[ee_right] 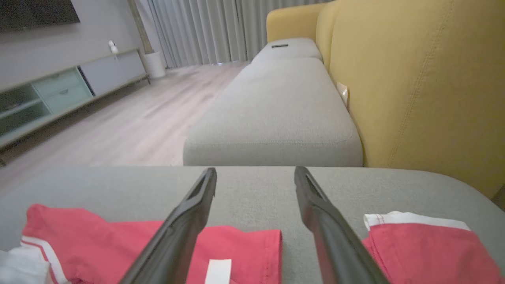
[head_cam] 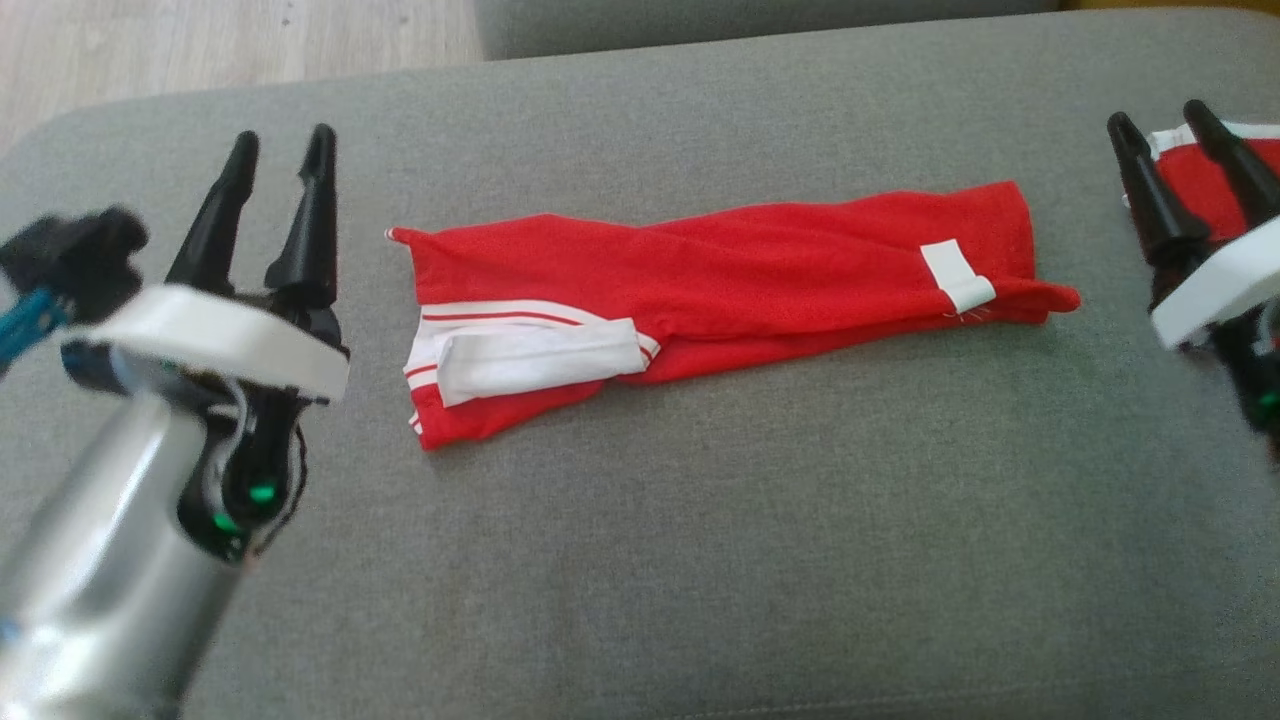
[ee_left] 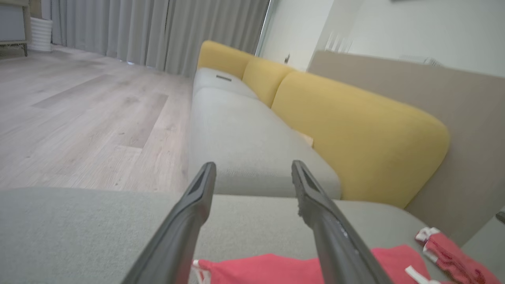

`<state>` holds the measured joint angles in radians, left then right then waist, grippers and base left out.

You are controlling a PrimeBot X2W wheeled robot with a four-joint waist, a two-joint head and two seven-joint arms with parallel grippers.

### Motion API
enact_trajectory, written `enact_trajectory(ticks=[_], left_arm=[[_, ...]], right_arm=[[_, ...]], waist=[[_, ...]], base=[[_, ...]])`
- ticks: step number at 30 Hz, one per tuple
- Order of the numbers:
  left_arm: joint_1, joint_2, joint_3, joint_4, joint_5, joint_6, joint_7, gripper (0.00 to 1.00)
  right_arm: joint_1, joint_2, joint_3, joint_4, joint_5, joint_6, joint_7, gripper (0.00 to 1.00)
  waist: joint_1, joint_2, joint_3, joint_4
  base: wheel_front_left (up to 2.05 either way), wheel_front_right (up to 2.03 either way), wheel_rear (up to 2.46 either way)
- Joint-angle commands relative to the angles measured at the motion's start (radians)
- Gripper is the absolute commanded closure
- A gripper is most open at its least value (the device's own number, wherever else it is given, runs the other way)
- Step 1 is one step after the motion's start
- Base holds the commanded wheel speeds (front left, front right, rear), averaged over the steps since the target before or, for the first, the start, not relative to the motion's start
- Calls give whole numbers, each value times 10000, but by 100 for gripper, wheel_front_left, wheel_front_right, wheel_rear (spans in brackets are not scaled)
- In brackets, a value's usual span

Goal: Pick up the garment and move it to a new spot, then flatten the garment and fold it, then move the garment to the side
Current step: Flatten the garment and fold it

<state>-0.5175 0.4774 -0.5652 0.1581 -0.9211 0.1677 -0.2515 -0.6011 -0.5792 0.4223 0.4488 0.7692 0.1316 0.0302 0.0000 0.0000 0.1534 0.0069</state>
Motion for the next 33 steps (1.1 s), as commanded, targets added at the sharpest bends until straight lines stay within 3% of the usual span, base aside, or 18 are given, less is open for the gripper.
enact_trajectory(ticks=[1,4,6,11,18,26,33], left_arm=[[352,-177,1314,-548,557,32,-100,0],[1352,-1054,2396,-906,1445,-198,-101,0],[1639,-1333,2681,-939,1678,-300,-101,0],[2757,-2527,3543,-775,2828,-1022,-101,0],[3510,-3671,4372,-487,4343,-2022,-102,0],[3352,-4145,4916,-311,4989,-2645,-102,0],[3099,-4249,4799,-25,5094,-2859,-102,0]], right_arm=[[291,294,-471,-417,-259,-9,-468,0],[713,1080,-1085,-656,-845,-9,-1010,0],[860,1355,-1266,-737,-1026,-9,-1141,0],[1697,2748,-2021,-971,-2082,-9,-1637,0],[2470,4411,-2886,-874,-3475,-9,-2235,0],[2320,4894,-3677,-724,-4417,-9,-2249,0],[1689,5049,-5157,586,-5383,-9,-1758,0]], waist=[[0,0,-75,-11],[0,0,-162,-51],[0,0,-172,-62],[0,0,-246,-93],[0,0,-141,-130],[0,0,245,35],[0,0,653,383]], base=[[0,0,0],[0,0,0],[0,0,0],[0,0,0],[0,0,0],[0,0,0],[0,0,0]])
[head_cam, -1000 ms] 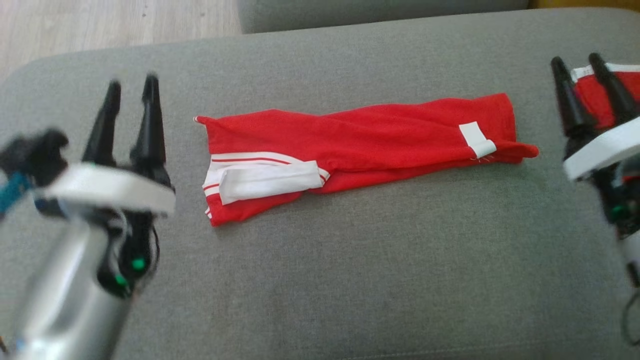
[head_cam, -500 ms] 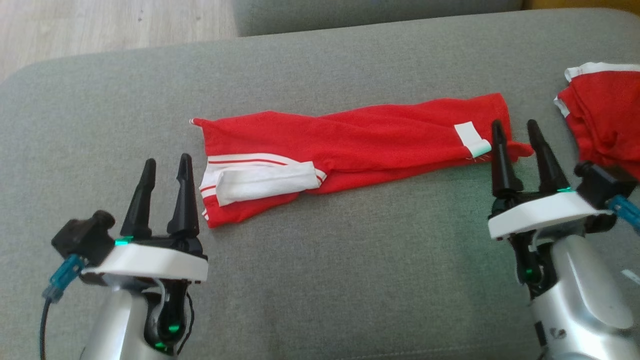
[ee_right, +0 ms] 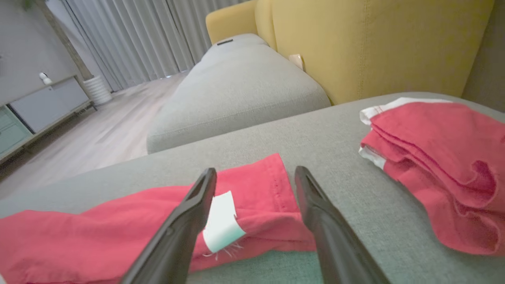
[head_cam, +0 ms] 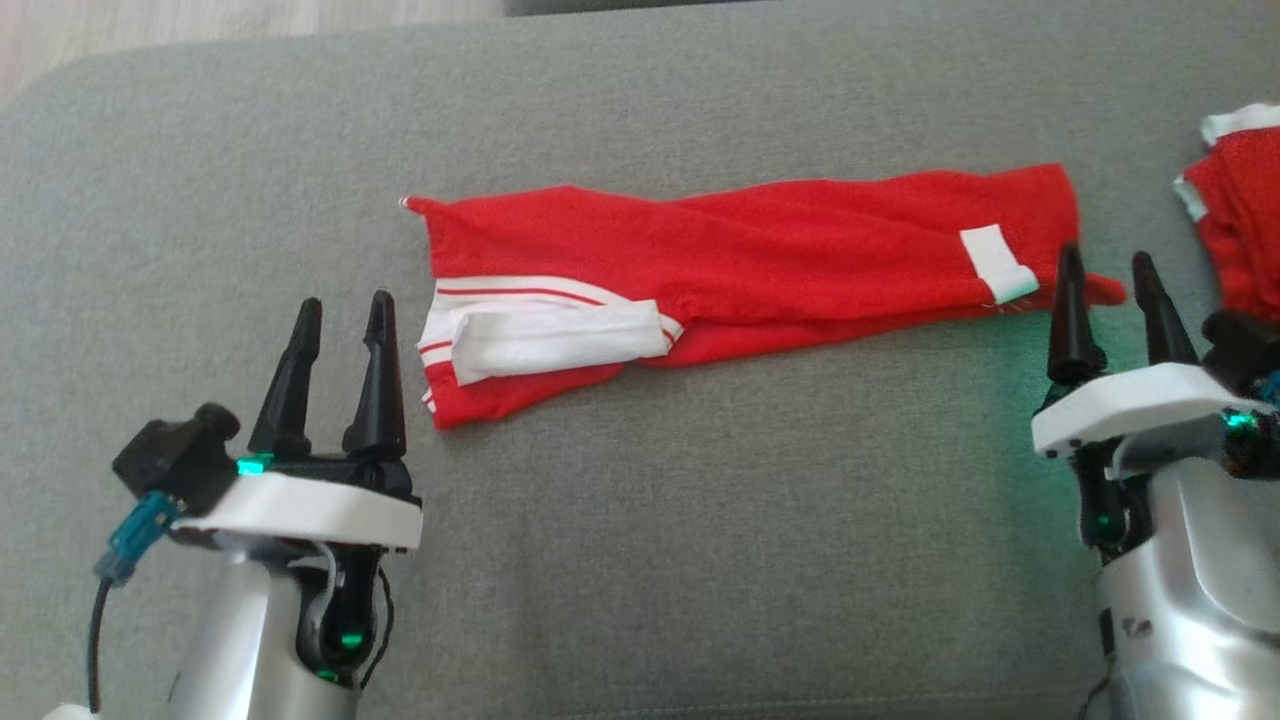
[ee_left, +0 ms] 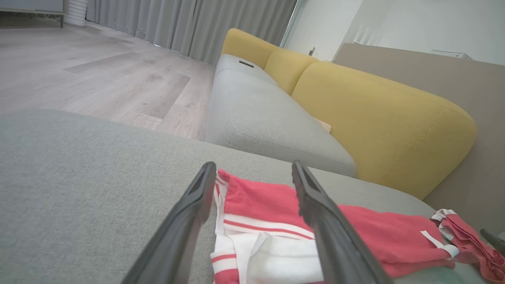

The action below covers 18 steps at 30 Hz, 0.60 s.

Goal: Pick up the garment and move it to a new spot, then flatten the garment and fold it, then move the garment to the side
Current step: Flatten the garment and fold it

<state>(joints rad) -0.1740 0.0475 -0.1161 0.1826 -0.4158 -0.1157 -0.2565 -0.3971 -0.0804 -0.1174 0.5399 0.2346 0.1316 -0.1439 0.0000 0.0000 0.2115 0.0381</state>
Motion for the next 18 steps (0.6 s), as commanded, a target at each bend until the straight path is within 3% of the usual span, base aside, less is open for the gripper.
enact_trajectory(ticks=[1,9,18], left_arm=[[-352,44,290,-248,39,-41,-53,0],[-441,31,140,-223,-110,-100,-53,0],[-585,29,80,-234,-160,-113,-53,0]], right_arm=[[-465,91,19,-98,-168,-9,13,0],[-1319,255,-1570,1752,-1028,-9,275,0],[-1846,296,-1784,3221,-1394,-9,468,0]], waist=[[0,0,122,117],[0,0,413,314],[0,0,566,266]], base=[[0,0,0],[0,0,0],[0,0,0]])
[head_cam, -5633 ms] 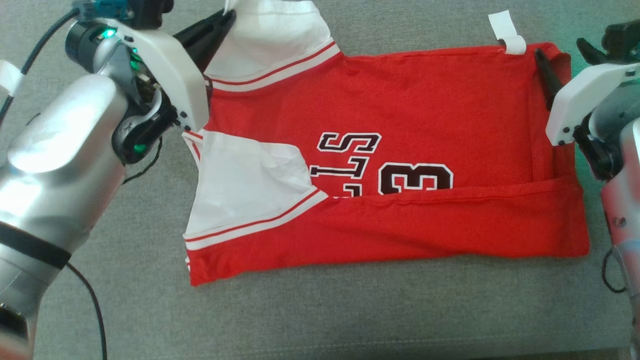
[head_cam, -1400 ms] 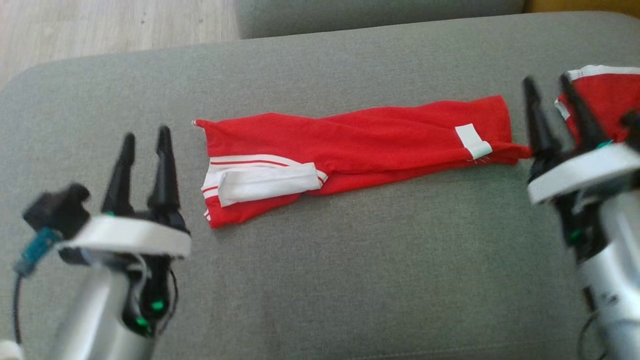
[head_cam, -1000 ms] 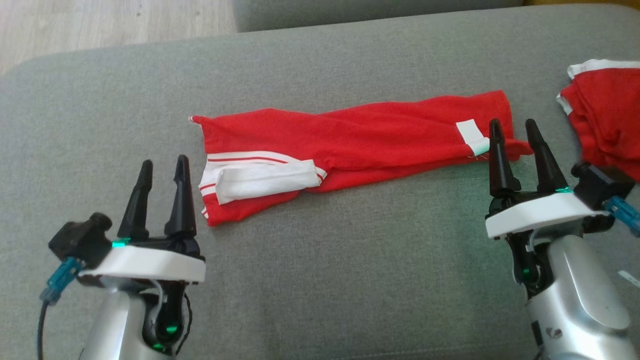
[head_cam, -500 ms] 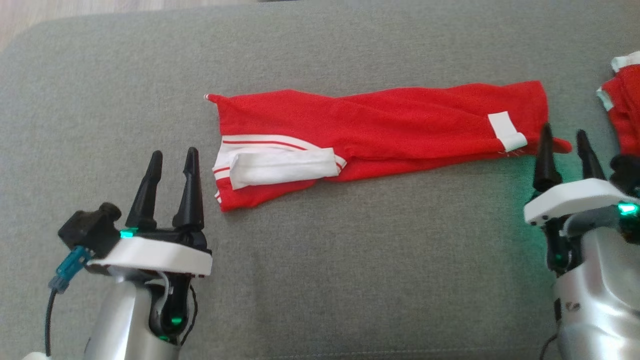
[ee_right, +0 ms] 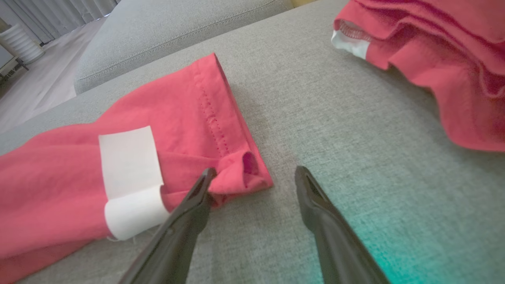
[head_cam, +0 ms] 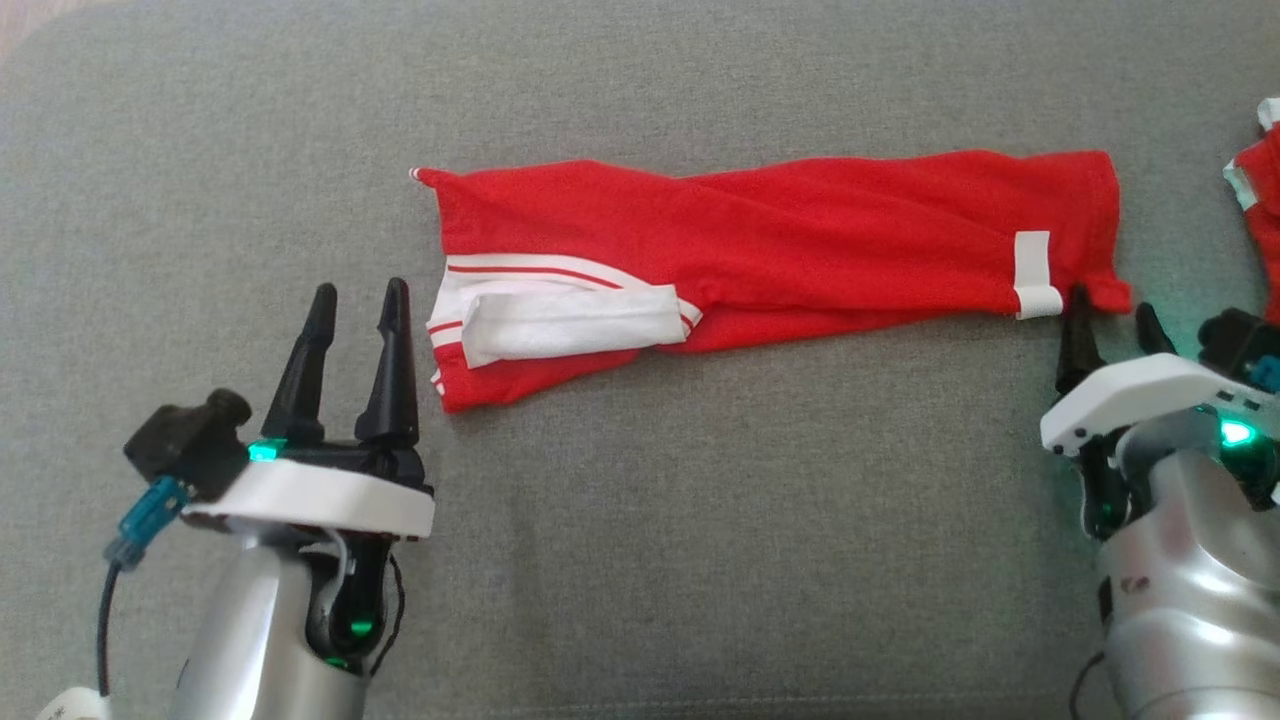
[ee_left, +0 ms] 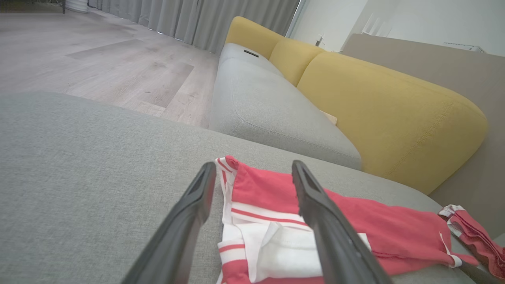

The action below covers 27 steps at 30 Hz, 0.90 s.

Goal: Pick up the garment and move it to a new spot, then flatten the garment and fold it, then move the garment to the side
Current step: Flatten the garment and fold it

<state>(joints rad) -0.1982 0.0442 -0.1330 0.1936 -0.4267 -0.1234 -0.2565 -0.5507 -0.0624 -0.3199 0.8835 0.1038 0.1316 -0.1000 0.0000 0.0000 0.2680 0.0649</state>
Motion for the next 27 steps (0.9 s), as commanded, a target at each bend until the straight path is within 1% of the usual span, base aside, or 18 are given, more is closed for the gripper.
enact_trajectory(ticks=[1,8,9,10,11,19,24,27], left_arm=[[-361,62,236,-338,-58,-37,-53,0],[-389,61,197,-318,-142,-38,-53,0],[-384,61,199,-308,-158,-37,-53,0],[-380,61,203,-297,-171,-38,-53,0],[-378,61,209,-287,-182,-38,-53,0],[-372,61,270,-242,-198,-40,-53,0],[-304,61,299,-186,-205,-40,-53,0],[-243,61,301,-167,-225,-34,-53,0]], right_arm=[[-358,117,290,-64,-71,-9,42,0],[-522,120,715,704,-129,-9,81,0],[-539,120,732,766,-126,-9,74,11],[-554,120,739,820,-139,-9,69,62],[-565,113,745,858,-171,-9,57,100],[-737,-300,87,956,-458,-9,-215,100],[-752,-623,-800,940,-772,-9,-408,100],[-700,-704,-1224,836,-1059,-9,-552,100]], waist=[[0,0,4,0],[0,0,-46,37],[0,0,-55,43],[0,0,-61,50],[0,0,-68,57],[0,0,-163,90],[0,0,-364,79],[0,0,-515,59]], base=[[0,0,0],[0,0,0],[0,0,0],[0,0,0],[0,0,0],[0,0,0],[0,0,0],[0,0,0]])
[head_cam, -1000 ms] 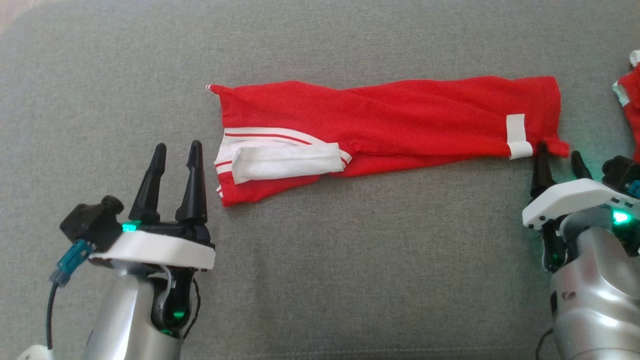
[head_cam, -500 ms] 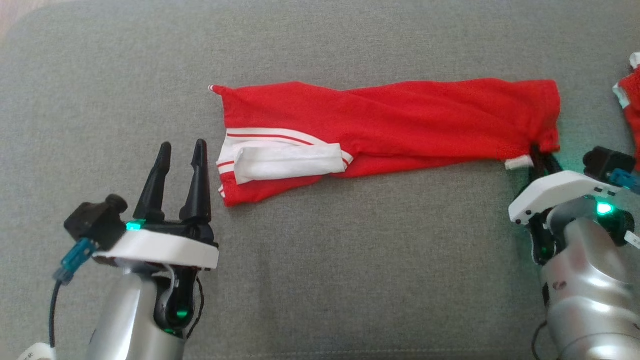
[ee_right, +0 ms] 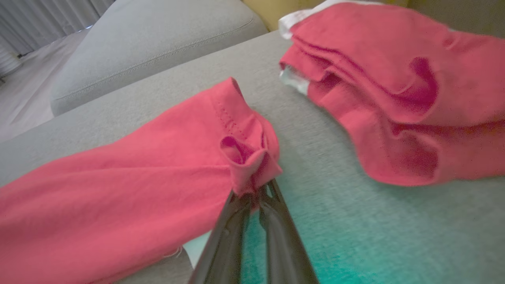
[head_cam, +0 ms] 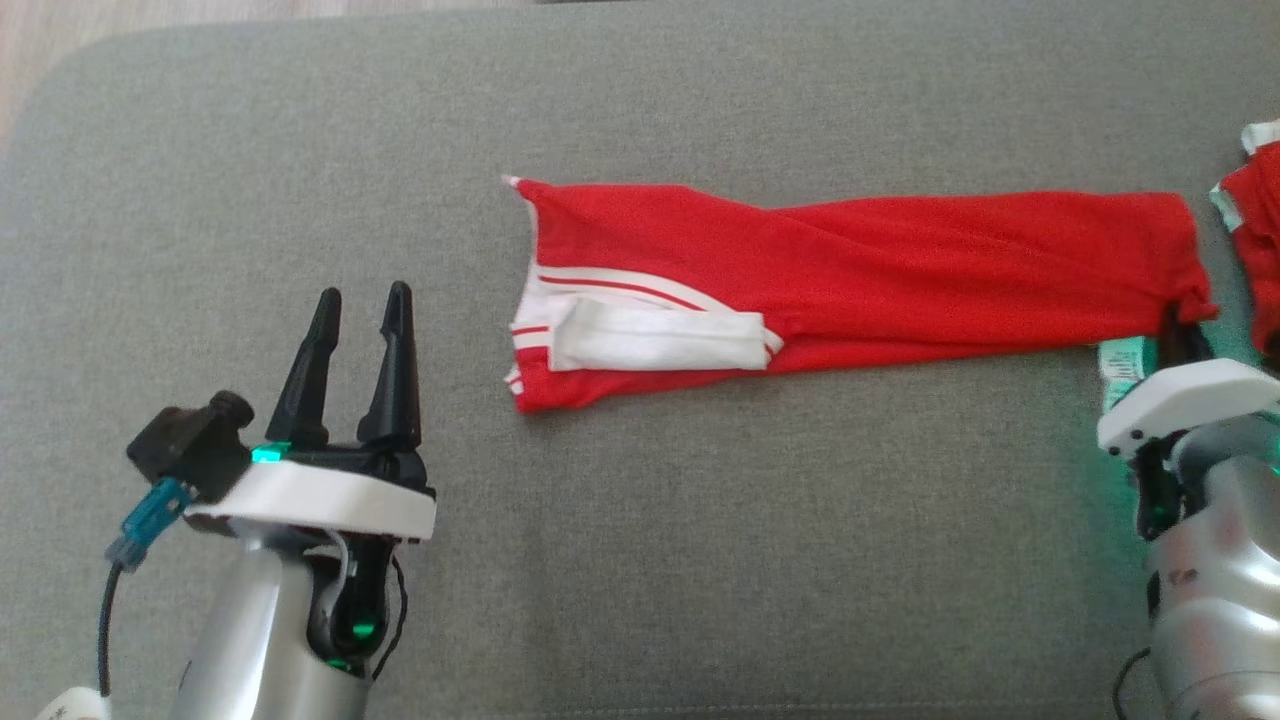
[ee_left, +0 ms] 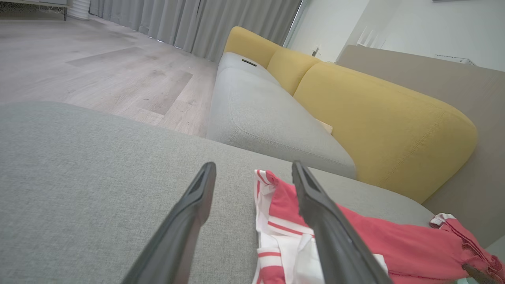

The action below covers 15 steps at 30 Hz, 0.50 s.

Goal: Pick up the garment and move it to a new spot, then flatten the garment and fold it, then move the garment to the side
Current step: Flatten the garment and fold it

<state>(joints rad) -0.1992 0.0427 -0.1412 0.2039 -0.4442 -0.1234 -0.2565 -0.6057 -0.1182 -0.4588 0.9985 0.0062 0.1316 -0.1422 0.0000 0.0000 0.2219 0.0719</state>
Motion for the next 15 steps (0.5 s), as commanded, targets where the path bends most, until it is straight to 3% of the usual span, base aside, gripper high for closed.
enact_trajectory(ticks=[1,7,11,14,15], left_arm=[[-212,76,385,-269,-62,-33,-53,0],[-30,76,447,-249,-114,-6,-53,0],[121,76,411,-227,-137,13,-53,0],[205,76,359,-208,-161,19,-53,0],[205,76,359,-208,-161,19,-53,0]], right_arm=[[-144,-116,78,-374,-175,-9,-179,100],[-209,453,677,-890,-129,-9,-448,100],[-131,659,2119,-1480,431,-9,-583,100],[78,673,4080,-1944,1836,-9,-625,100],[78,673,4080,-1944,1836,-9,-625,100]], waist=[[0,0,-108,-21],[0,0,-572,-114],[0,0,-891,-93],[0,0,-1106,41],[0,0,-1106,41]], base=[[0,0,0],[0,0,0],[0,0,0],[0,0,0],[0,0,0]])
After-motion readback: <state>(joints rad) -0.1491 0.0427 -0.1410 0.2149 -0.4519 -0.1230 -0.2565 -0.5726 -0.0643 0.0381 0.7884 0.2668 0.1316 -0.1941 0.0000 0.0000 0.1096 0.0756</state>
